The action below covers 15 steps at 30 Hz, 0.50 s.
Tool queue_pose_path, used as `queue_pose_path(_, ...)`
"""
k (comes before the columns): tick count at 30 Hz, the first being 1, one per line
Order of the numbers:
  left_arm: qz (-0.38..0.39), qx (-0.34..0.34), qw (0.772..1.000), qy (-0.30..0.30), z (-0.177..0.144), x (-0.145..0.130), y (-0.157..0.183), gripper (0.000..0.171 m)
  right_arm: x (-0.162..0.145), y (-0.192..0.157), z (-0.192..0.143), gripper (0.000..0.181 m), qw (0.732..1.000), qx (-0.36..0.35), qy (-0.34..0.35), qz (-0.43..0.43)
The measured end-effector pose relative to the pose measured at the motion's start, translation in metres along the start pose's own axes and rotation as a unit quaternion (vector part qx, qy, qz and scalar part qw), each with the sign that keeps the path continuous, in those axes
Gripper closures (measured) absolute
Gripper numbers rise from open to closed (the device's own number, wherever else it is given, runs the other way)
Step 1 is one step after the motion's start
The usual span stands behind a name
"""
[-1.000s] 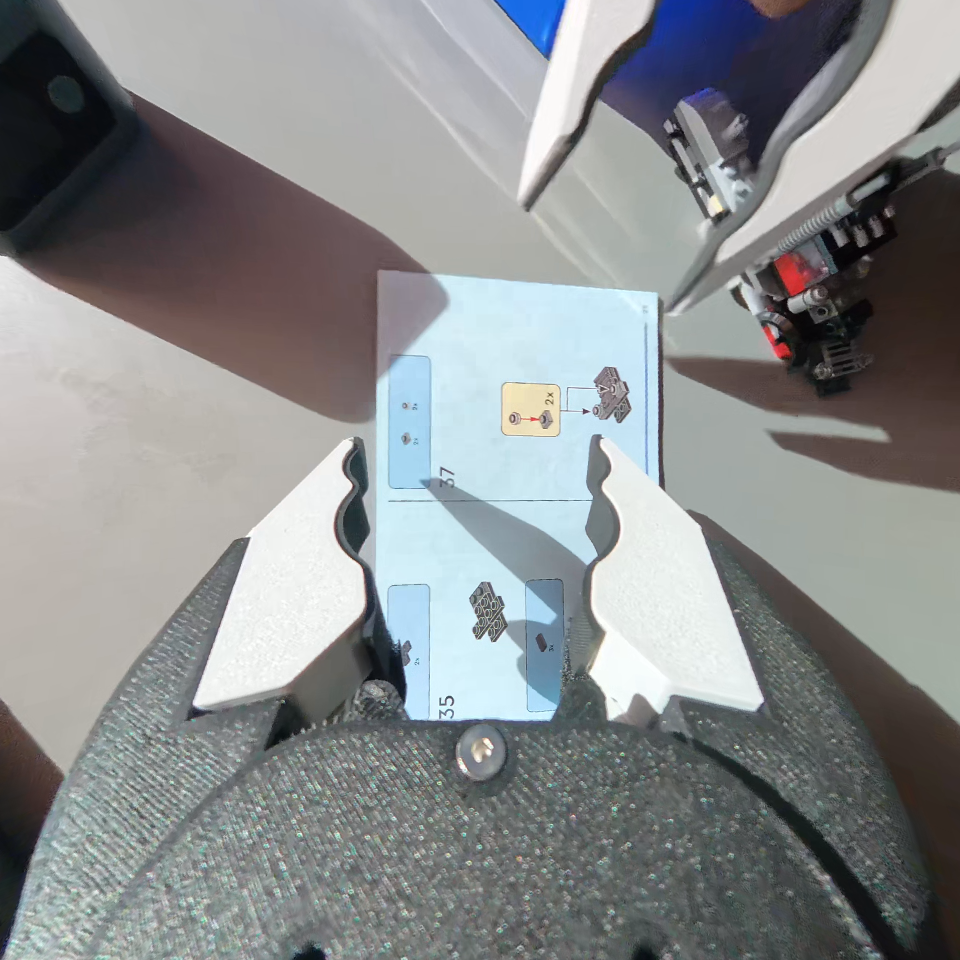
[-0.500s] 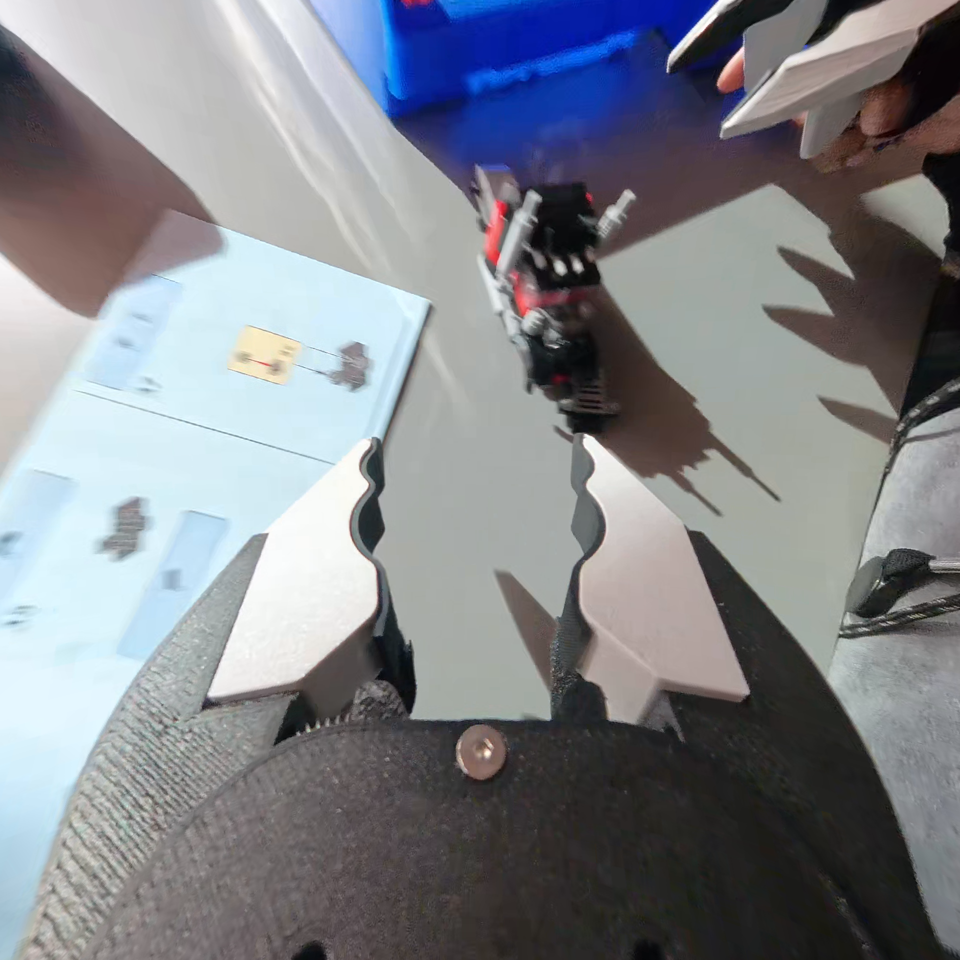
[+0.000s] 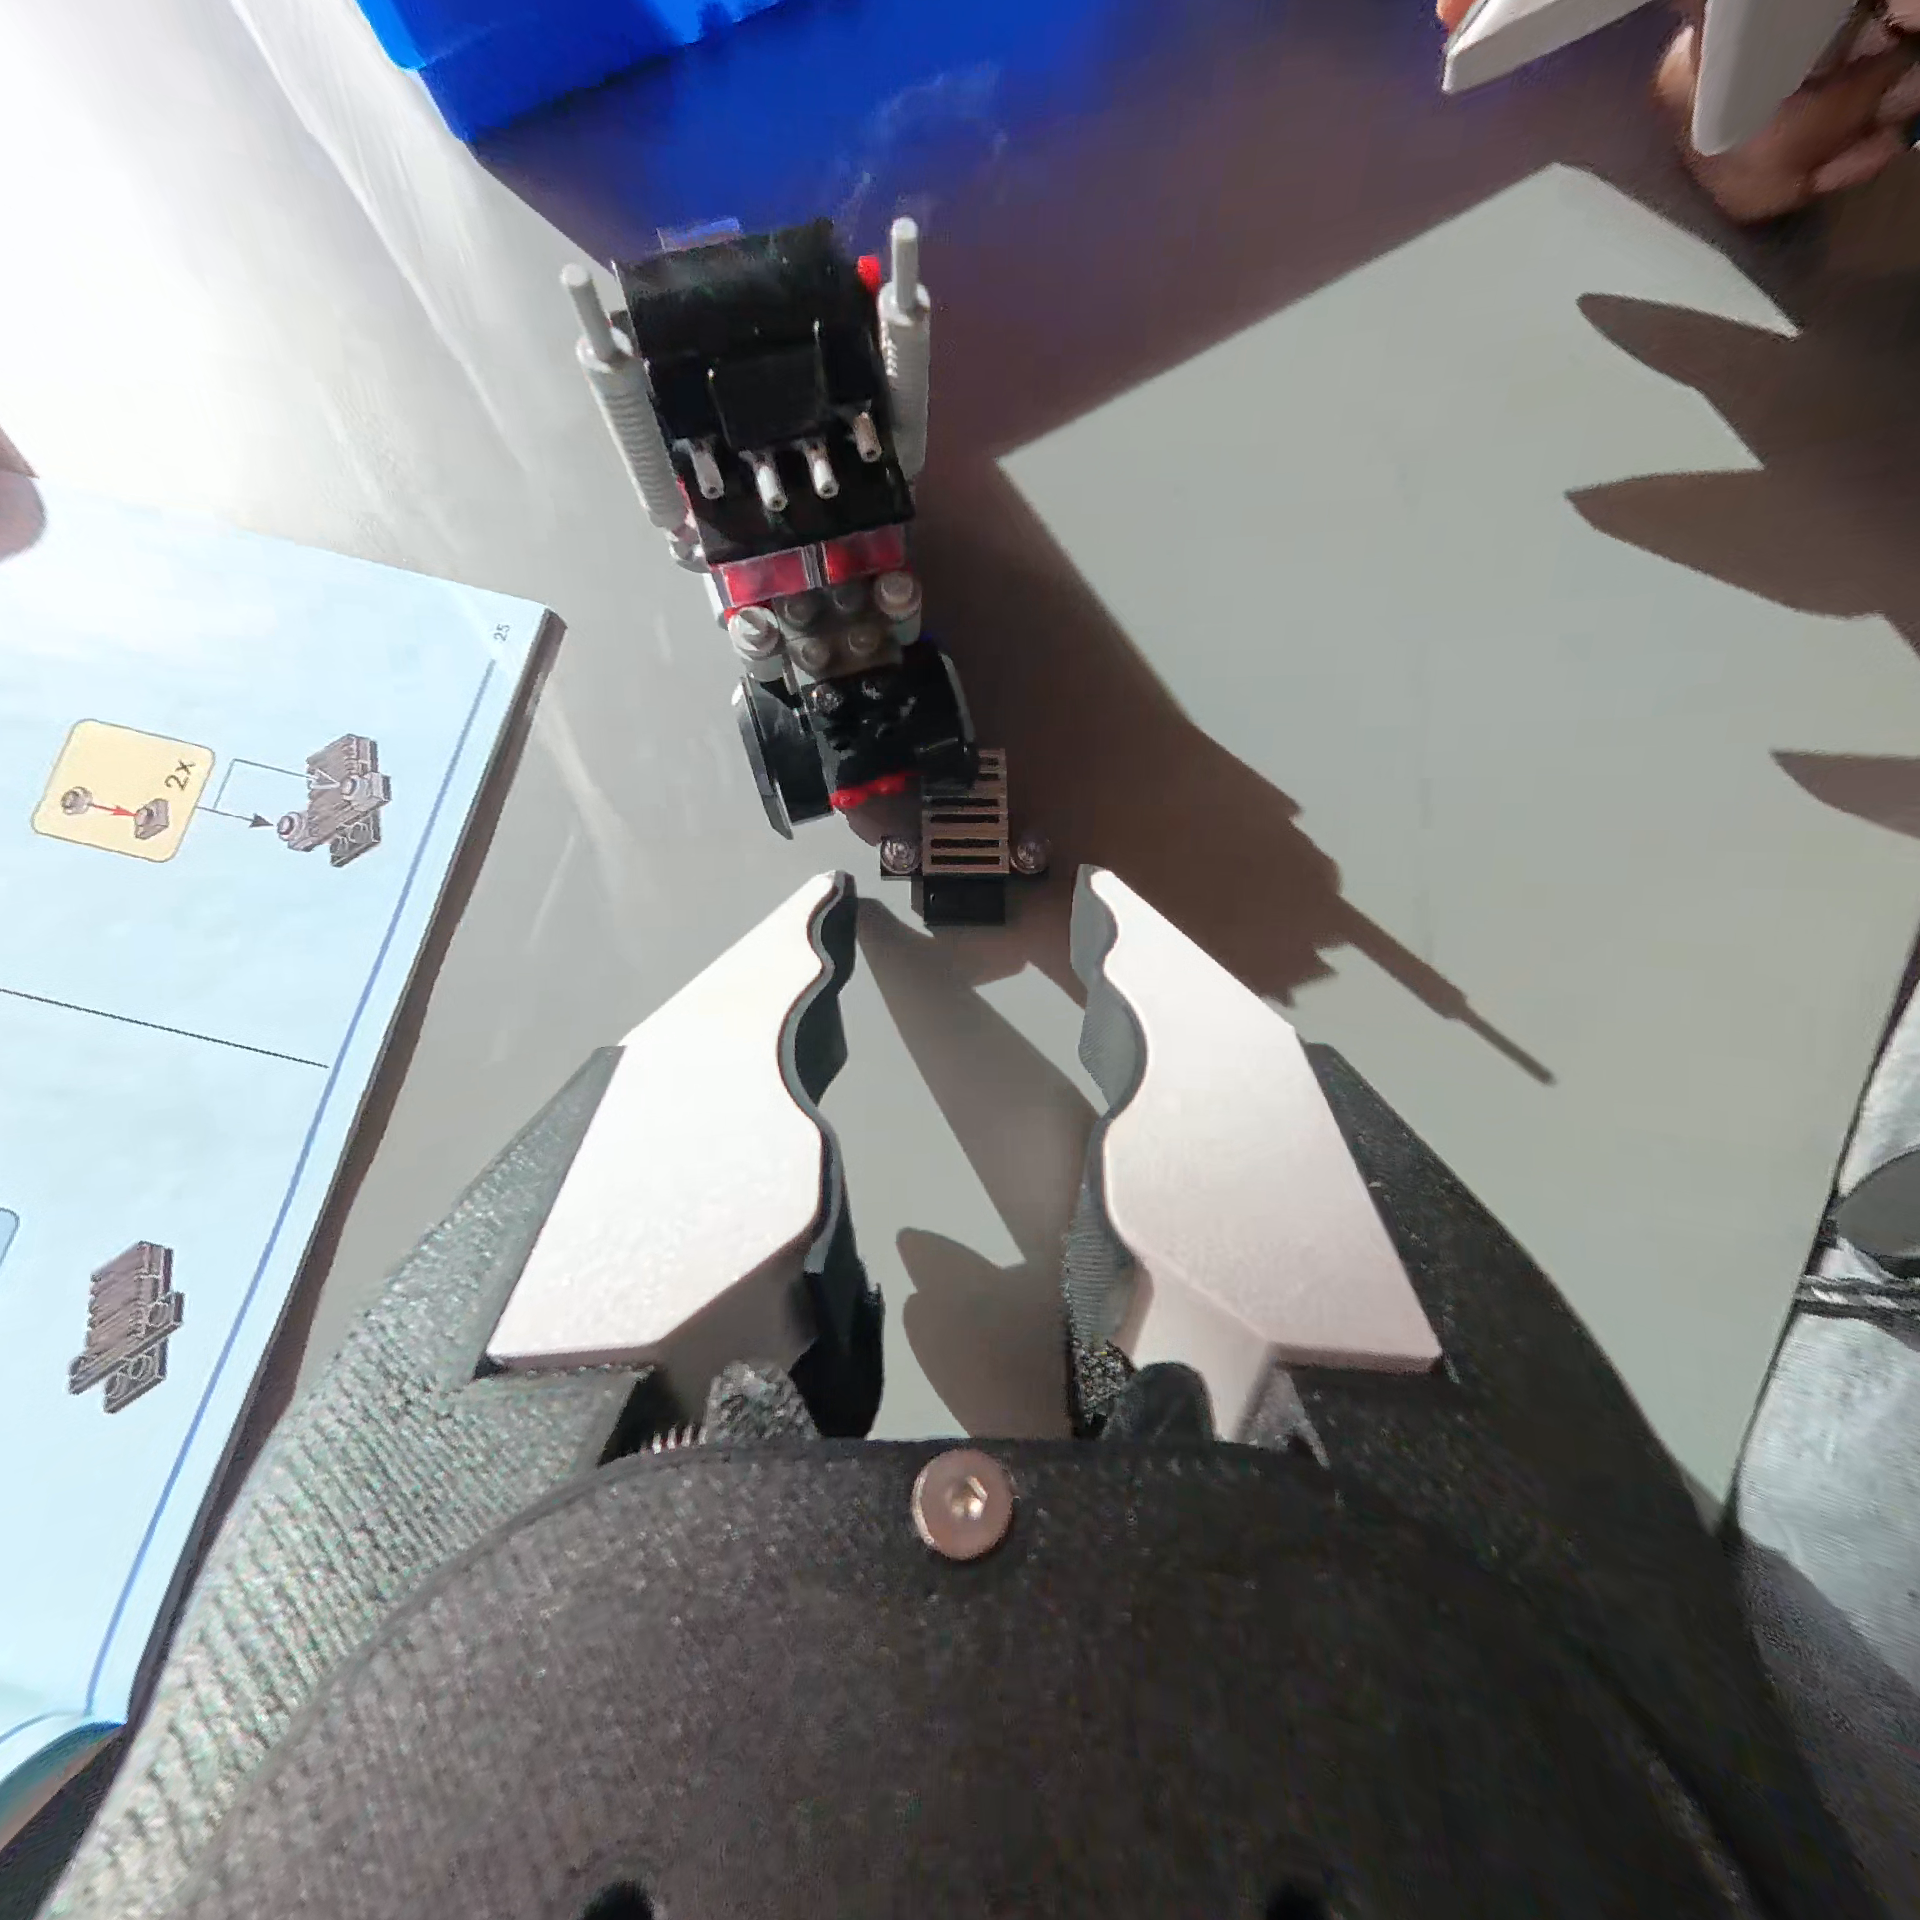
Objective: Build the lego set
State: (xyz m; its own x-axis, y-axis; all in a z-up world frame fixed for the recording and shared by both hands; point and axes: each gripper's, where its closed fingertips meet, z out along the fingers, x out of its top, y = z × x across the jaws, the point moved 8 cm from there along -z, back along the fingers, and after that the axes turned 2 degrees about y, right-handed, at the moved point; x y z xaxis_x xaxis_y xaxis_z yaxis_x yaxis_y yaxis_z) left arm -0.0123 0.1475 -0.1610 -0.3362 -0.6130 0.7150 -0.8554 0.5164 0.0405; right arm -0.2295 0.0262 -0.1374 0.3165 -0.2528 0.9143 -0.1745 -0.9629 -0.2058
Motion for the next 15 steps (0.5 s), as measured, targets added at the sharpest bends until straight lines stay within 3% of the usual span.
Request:
queue_pose_path(6, 0.020, 0.010, 1.000, 0.001, 0.001, 0.001, 0.001, 0.146, -0.001, -0.010, 0.010, 0.135, 1.000, 0.002, -0.019, -0.020)
queue_pose_path(15, -0.090, -0.079, 0.991, 0.058, -0.004, 0.012, -0.003, 0.146, 0.001, -0.046, 0.055, 0.135, 0.985, 0.059, -0.076, -0.140)
